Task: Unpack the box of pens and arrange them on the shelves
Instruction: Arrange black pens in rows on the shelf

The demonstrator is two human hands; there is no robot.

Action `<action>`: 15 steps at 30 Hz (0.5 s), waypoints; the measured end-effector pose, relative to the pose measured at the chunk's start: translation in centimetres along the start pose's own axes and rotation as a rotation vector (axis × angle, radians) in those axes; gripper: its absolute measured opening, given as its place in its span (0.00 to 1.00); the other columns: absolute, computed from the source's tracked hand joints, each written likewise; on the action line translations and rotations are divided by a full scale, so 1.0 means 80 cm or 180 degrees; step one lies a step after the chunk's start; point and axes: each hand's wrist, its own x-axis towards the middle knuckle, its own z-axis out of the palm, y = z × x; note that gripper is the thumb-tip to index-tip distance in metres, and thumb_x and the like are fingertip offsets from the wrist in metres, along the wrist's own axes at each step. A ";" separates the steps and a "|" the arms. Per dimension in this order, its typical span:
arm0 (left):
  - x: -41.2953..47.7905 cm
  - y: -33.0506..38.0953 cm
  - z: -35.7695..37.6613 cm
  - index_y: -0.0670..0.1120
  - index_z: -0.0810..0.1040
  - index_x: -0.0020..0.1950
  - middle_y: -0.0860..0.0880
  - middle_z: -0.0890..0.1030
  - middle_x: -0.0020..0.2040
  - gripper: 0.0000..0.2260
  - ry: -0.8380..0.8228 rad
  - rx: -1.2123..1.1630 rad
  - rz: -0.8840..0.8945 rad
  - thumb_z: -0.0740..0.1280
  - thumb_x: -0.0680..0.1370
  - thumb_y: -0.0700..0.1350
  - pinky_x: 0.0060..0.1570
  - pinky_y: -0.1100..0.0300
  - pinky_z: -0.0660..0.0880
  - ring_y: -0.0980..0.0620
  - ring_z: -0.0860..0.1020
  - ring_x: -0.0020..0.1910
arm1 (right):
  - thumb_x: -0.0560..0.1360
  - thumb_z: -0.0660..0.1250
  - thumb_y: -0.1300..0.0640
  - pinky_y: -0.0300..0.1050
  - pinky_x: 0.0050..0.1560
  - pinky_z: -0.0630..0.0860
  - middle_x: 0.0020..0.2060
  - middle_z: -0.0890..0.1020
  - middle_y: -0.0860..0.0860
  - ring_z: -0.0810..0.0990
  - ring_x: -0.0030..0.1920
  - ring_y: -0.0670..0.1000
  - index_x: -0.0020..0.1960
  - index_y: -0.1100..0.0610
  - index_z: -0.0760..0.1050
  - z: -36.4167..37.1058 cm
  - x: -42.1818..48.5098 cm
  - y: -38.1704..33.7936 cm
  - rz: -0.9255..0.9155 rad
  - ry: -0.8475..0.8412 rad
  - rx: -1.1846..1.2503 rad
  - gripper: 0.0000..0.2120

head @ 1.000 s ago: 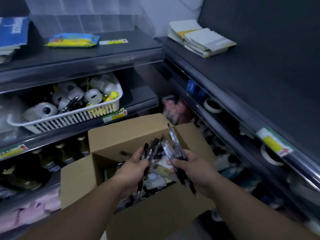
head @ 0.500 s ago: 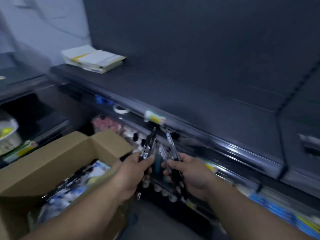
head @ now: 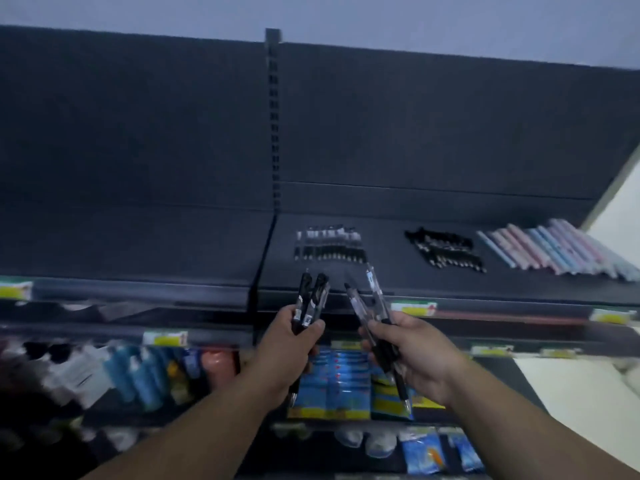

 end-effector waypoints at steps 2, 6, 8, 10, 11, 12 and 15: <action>0.015 0.001 0.025 0.50 0.68 0.67 0.48 0.77 0.35 0.18 -0.0047 0.0102 -0.0017 0.66 0.79 0.49 0.28 0.62 0.70 0.53 0.72 0.29 | 0.79 0.63 0.63 0.42 0.37 0.78 0.37 0.81 0.54 0.80 0.35 0.49 0.54 0.61 0.76 -0.031 0.002 -0.007 -0.0012 0.0119 0.0087 0.05; 0.047 0.014 0.043 0.52 0.65 0.72 0.49 0.78 0.37 0.23 0.0021 0.0134 -0.0055 0.66 0.78 0.50 0.35 0.58 0.74 0.51 0.75 0.34 | 0.79 0.65 0.61 0.46 0.38 0.77 0.33 0.82 0.53 0.80 0.37 0.52 0.53 0.60 0.77 -0.061 0.028 -0.017 0.0077 0.0272 0.0184 0.05; 0.069 0.024 0.043 0.52 0.64 0.72 0.47 0.78 0.39 0.23 0.0076 0.0068 -0.0068 0.66 0.78 0.50 0.36 0.57 0.74 0.50 0.75 0.36 | 0.78 0.66 0.62 0.44 0.36 0.79 0.34 0.81 0.53 0.81 0.37 0.51 0.53 0.59 0.77 -0.064 0.051 -0.026 0.0089 0.0324 0.0275 0.04; 0.093 0.034 0.040 0.51 0.63 0.72 0.47 0.78 0.41 0.24 0.0151 0.0023 -0.0093 0.66 0.78 0.50 0.36 0.58 0.74 0.51 0.75 0.37 | 0.78 0.66 0.63 0.42 0.35 0.80 0.34 0.81 0.52 0.82 0.36 0.50 0.51 0.59 0.77 -0.060 0.075 -0.038 0.0092 0.0339 0.0391 0.03; 0.109 0.040 0.038 0.51 0.63 0.73 0.47 0.78 0.41 0.25 0.0185 0.0006 -0.0087 0.67 0.78 0.50 0.36 0.59 0.75 0.51 0.75 0.37 | 0.78 0.66 0.64 0.41 0.35 0.80 0.34 0.80 0.52 0.81 0.36 0.49 0.50 0.58 0.77 -0.056 0.092 -0.045 0.0096 0.0346 0.0434 0.03; 0.123 0.046 0.035 0.51 0.62 0.73 0.47 0.78 0.41 0.26 0.0210 0.0012 -0.0074 0.67 0.78 0.50 0.35 0.59 0.75 0.51 0.76 0.37 | 0.78 0.66 0.64 0.41 0.34 0.80 0.33 0.80 0.52 0.81 0.35 0.49 0.49 0.58 0.77 -0.051 0.106 -0.052 0.0100 0.0351 0.0475 0.03; 0.170 0.067 0.023 0.49 0.64 0.71 0.46 0.79 0.43 0.24 0.0233 0.0020 0.0026 0.68 0.77 0.47 0.35 0.60 0.75 0.52 0.76 0.37 | 0.78 0.66 0.64 0.41 0.33 0.80 0.32 0.80 0.52 0.80 0.33 0.49 0.47 0.57 0.77 -0.029 0.157 -0.075 0.0097 0.0358 0.0501 0.04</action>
